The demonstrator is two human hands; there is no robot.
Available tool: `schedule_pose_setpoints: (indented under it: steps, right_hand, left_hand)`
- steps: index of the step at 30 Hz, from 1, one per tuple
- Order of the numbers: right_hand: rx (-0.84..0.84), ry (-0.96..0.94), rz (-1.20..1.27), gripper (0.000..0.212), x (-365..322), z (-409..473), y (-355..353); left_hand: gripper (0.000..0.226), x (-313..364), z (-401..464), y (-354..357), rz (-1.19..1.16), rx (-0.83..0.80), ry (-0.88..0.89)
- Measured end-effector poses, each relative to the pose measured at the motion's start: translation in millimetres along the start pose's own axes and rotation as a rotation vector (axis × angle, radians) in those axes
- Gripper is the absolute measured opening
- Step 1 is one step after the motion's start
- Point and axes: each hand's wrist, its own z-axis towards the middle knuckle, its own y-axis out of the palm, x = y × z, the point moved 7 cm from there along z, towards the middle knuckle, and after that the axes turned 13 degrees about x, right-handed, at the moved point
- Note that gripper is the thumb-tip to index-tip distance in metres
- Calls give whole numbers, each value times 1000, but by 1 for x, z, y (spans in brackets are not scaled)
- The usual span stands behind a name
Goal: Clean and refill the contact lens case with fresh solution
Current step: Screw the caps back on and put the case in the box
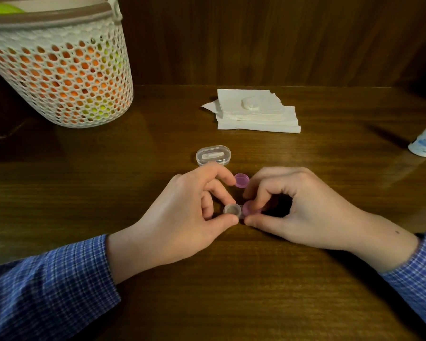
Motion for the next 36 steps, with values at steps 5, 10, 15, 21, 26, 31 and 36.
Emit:
schedule_pose_setpoints:
  steps: [5,10,15,21,26,31,36]
  right_hand:
    - [-80,11,58,9,4,1,-2]
    - [3,1,36,12,2,1,2]
    - [-71,-28,43,14,3,2,1]
    - [-54,-28,55,13,4,1,2]
    - [13,-8,4,13,4,0,4]
    - [-105,-5,54,11,5,2,1]
    - [-79,-4,61,13,4,2,2]
  left_hand:
    - [46,-1,0,0,-13,-5,-1]
    - [40,-2,0,0,12,-3,-12]
    - [38,0,-1,-1,14,3,-6]
    - [33,-1,-1,-1,24,8,-4]
    - [32,-1,0,-1,17,11,4]
    - [32,-2,-1,0,-6,1,-13]
    - [32,-3,0,-1,2,7,0]
